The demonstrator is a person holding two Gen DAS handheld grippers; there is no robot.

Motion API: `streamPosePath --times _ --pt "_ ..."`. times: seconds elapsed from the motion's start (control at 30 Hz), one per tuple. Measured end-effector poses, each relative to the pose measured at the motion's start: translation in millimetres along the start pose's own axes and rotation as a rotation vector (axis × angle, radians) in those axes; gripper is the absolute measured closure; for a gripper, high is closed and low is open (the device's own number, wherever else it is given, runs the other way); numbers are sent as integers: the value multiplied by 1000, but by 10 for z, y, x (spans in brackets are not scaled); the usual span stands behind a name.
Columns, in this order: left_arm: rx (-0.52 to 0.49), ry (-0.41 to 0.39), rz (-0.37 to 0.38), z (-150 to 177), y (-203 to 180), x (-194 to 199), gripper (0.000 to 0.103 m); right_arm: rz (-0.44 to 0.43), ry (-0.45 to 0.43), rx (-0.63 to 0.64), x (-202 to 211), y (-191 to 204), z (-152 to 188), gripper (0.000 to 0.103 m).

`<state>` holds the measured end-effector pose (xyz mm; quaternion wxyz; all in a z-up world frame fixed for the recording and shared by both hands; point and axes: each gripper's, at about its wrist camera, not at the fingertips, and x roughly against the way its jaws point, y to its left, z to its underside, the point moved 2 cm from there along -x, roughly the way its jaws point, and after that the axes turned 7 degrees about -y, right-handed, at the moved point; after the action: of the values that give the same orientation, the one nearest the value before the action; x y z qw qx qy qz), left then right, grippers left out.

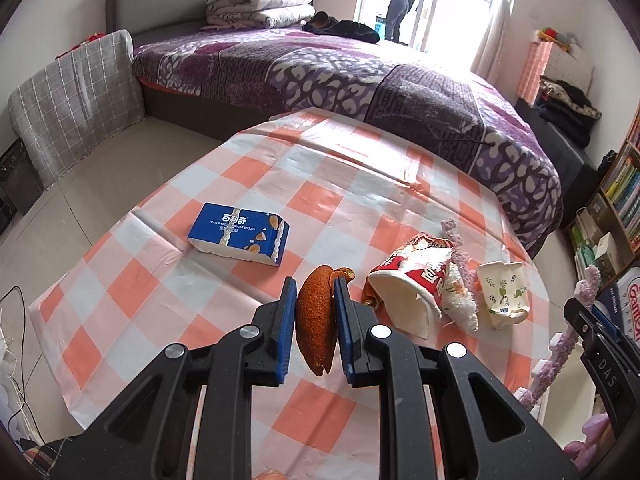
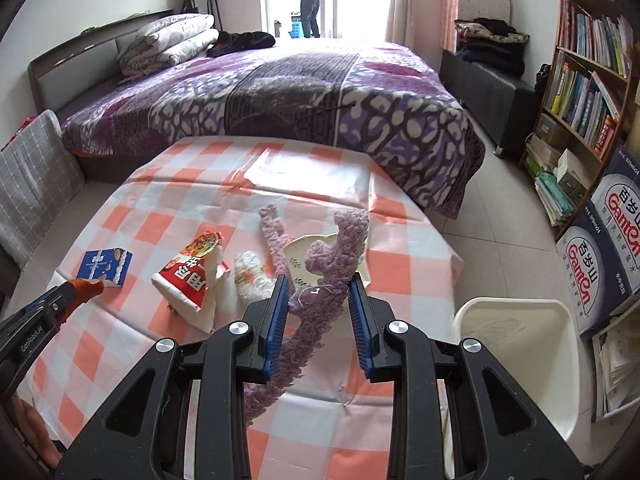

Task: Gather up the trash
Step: 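Grasp the fuzzy pink strip with the right gripper and lift it, then drop the pink strip into the white bin with the right gripper while left gripper drops the orange peel in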

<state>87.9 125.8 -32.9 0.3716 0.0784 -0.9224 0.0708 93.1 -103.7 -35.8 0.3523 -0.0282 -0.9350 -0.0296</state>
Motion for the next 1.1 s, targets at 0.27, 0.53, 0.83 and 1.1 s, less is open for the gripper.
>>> streamPosePath --times 0.27,0.53,0.83,1.1 --pt "-23 -2 18 125 -165 23 83 65 -49 -29 122 -324 59 74" --pt "-65 35 29 274 -349 -24 83 90 -39 -126 110 -678 119 74" --pt "-128 25 61 260 -736 46 83 135 -59 -193 167 -1015 135 73" --pt "-151 40 112 252 -1151 76 83 171 -49 -274 196 -1357 138 73"
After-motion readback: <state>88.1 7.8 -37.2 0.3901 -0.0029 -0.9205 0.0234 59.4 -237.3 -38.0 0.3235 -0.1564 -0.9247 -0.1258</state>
